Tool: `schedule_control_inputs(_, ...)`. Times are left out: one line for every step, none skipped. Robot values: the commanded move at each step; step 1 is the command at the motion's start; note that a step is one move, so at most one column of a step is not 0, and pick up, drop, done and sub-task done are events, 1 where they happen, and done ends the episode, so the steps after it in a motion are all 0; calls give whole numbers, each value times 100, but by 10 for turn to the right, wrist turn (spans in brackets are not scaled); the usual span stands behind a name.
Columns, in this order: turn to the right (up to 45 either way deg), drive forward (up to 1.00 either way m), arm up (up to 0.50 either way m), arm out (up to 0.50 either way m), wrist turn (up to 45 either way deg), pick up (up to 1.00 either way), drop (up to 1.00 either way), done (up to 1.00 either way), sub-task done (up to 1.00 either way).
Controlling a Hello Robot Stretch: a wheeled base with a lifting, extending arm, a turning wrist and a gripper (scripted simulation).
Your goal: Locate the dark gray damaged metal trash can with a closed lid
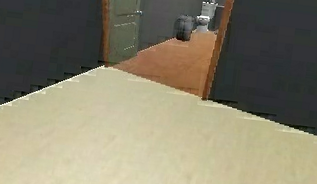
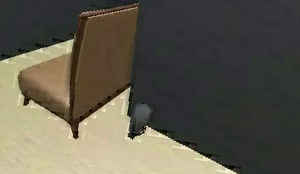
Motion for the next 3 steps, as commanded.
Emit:
schedule_control_inputs(0, 100, 0, 0, 0, 0, 0, 0, 0)
schedule_control_inputs(0, 100, 0, 0, 0, 0, 0, 0, 0)
schedule_control_inputs(0, 70, 0, 0, 0, 0, 0, 0, 0)
